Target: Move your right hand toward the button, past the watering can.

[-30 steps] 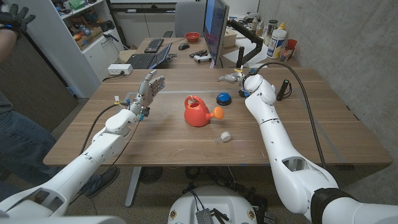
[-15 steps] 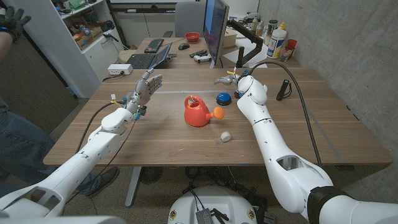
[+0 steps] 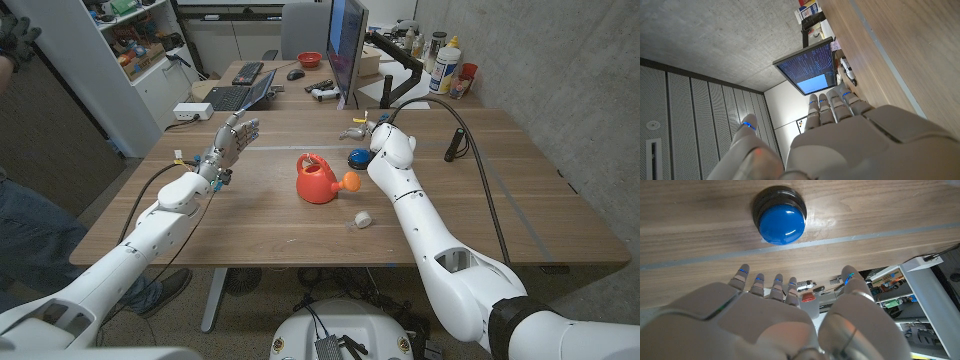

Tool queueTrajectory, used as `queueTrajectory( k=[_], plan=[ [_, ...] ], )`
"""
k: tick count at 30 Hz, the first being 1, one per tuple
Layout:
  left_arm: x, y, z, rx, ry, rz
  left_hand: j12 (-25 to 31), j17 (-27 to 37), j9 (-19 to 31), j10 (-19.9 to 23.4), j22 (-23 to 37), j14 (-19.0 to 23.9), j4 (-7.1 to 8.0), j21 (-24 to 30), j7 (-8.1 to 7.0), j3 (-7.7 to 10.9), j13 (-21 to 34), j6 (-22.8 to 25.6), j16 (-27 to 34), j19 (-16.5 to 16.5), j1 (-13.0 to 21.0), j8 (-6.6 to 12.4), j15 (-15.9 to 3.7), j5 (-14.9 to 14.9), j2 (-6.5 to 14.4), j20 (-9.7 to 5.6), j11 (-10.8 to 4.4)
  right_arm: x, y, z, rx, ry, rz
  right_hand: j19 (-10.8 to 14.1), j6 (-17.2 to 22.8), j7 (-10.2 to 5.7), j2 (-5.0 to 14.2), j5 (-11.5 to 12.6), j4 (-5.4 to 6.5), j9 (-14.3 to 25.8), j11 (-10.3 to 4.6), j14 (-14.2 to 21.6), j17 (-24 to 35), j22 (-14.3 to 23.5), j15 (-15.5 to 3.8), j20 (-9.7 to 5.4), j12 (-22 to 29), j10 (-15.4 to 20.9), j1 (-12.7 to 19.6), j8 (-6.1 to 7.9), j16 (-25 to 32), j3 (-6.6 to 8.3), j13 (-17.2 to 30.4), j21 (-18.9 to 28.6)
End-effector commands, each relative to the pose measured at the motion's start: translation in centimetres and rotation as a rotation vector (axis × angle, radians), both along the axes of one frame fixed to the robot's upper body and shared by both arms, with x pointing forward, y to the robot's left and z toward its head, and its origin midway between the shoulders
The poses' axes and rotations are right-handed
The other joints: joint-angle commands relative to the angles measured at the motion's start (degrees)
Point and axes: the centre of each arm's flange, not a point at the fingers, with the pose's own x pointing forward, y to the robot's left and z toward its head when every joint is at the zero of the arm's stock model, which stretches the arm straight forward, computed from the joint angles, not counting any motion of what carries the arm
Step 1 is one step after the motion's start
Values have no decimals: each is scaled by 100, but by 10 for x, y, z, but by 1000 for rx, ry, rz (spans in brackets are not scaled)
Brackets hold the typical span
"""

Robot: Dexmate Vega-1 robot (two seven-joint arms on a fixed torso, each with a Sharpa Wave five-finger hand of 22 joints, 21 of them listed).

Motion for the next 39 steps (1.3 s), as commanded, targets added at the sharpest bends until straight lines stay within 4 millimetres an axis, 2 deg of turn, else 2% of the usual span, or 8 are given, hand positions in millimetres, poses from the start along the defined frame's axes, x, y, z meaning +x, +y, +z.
queueTrajectory(
  k=[1,11,20,29,39],
  plan=[
    [-3,3,2,4,-6,-13,15,21,29,11,32,8,9,-4,-1,-26,26,76,29,37,47,49,39,34,-6,41,9,2,22,-6,-66,19,-57,-10,15,-38,-40,34,20,9,20,-13,12,9,15,15,21,-5,36,27,30,-33,32,-13],
    [-5,11,5,5,-7,-16,16,21,29,17,33,5,6,-16,7,-40,26,88,28,38,52,49,45,44,-1,42,16,12,31,-13,-108,46,-86,-10,-12,-49,-44,43,22,9,49,-33,12,11,21,16,15,-42,33,19,24,-48,32,-36],
    [-12,18,6,14,-22,-13,18,21,30,26,34,5,4,-31,7,-55,26,91,28,31,57,45,46,54,5,42,14,17,32,-17,-137,62,-113,-8,-14,-49,-46,50,24,9,44,-31,12,12,17,16,22,-41,28,22,26,-61,33,-53],
    [-18,26,-2,15,-19,-11,21,21,30,36,35,3,2,-43,7,-68,26,95,28,26,61,42,44,62,10,47,10,20,38,-24,-158,85,-163,-9,-11,-48,-47,58,27,9,47,-37,13,14,15,16,25,-49,24,25,26,-73,34,-71],
    [-20,31,-7,17,-7,-17,29,22,31,60,36,9,1,-58,8,-89,27,118,31,29,65,45,59,74,17,41,35,18,46,-21,-157,83,-171,-8,-9,-47,-49,64,30,9,49,-31,13,15,13,16,30,-47,18,28,29,-84,35,-85]
  ],
)
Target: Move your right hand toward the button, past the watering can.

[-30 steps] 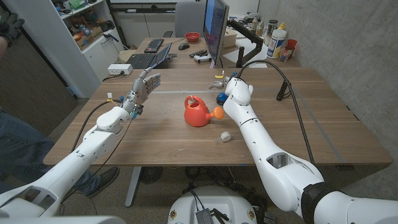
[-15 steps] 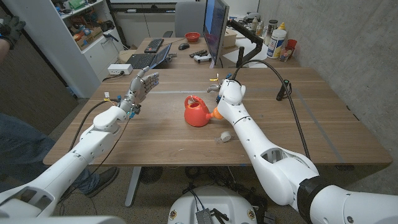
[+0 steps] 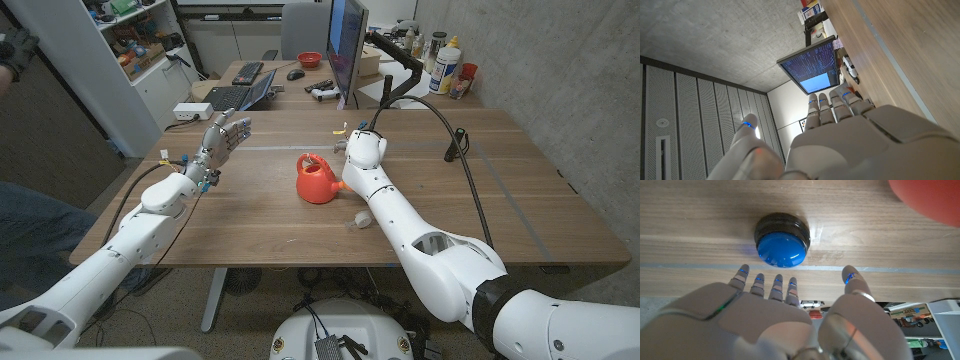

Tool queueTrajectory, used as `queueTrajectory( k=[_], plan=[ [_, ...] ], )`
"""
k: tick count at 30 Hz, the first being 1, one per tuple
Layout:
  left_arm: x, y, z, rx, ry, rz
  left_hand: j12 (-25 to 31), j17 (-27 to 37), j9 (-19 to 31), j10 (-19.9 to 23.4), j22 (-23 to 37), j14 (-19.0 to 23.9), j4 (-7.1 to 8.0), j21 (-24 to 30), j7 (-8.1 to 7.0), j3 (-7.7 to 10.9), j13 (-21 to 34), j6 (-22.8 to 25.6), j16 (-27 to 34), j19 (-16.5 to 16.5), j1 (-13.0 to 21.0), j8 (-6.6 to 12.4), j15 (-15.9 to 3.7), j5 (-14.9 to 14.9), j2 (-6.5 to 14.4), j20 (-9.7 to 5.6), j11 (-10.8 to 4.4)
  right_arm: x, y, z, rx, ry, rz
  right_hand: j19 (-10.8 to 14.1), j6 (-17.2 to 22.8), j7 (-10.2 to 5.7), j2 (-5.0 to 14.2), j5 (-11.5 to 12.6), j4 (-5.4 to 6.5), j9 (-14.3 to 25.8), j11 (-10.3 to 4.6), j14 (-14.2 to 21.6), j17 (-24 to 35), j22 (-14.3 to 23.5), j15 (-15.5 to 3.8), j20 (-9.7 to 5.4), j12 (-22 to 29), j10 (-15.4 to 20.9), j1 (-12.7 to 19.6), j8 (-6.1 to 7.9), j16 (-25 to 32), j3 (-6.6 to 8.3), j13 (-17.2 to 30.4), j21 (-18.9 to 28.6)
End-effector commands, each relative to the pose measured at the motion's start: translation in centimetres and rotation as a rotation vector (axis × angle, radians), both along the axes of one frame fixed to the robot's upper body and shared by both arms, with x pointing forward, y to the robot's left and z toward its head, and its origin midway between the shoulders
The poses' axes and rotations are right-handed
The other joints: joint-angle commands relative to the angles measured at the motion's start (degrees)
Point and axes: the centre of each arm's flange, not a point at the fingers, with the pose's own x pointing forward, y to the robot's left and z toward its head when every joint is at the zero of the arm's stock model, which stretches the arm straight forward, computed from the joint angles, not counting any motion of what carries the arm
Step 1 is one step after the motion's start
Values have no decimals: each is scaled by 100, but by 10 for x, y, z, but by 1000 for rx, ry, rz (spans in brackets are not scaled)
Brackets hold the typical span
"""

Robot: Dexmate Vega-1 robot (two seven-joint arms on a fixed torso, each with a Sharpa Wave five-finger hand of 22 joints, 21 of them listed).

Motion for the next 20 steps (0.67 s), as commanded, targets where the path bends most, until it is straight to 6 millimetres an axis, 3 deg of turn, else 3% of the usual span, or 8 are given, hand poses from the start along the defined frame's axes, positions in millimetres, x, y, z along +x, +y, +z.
queueTrajectory(
  k=[1,20],
  plan=[
    [-4,6,-6,4,9,-6,28,22,31,30,7,31,-15,-19,10,-28,27,59,31,23,42,46,41,30,-6,48,9,-1,9,0,-10,3,-19,-7,18,-24,-49,41,-10,10,20,-30,14,16,13,17,31,-17,16,30,30,-32,7,-25],
    [8,-7,-3,26,21,-11,31,23,32,48,9,36,-17,-42,14,-59,29,79,33,25,48,44,52,48,6,57,4,8,5,14,-7,-18,9,9,21,-15,-50,55,3,10,25,-14,16,20,10,16,36,-27,-6,33,38,-59,8,-47]
  ],
)
